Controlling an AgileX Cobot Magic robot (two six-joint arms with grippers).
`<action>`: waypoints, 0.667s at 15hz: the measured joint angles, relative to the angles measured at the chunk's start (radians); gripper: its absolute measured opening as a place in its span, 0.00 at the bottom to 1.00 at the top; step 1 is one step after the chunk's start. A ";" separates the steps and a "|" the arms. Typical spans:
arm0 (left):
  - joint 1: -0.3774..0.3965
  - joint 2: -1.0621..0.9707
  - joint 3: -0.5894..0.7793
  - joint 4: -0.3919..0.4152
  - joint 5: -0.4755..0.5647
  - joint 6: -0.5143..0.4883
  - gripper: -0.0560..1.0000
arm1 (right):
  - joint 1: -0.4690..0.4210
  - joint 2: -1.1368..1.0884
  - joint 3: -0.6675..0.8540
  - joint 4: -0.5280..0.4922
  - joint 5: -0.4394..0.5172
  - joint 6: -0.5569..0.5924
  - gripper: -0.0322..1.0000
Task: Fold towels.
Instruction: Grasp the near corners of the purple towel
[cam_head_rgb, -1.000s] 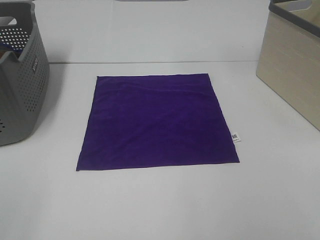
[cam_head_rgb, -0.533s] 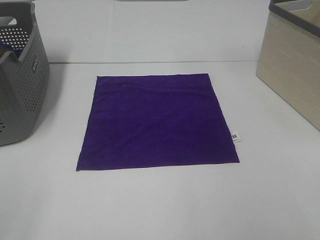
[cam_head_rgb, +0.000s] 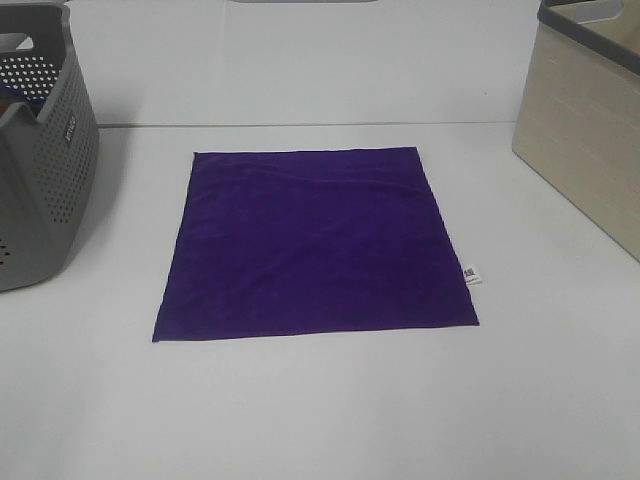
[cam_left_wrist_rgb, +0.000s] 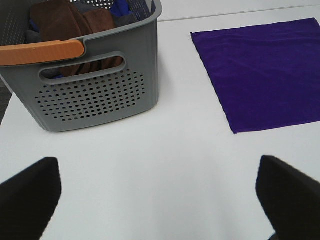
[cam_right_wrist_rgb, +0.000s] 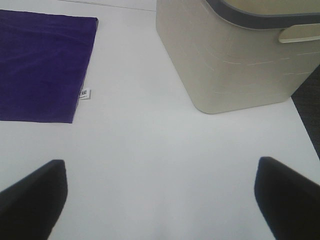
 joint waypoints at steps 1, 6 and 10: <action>0.000 0.000 0.000 0.000 0.000 0.000 0.99 | 0.000 0.000 0.000 0.000 0.000 0.000 0.99; 0.000 0.000 0.000 -0.015 0.000 0.000 0.99 | 0.000 0.000 0.000 0.000 0.000 0.000 0.99; 0.000 0.000 0.000 -0.015 0.000 -0.001 0.99 | 0.000 0.000 0.000 0.000 0.000 0.000 0.99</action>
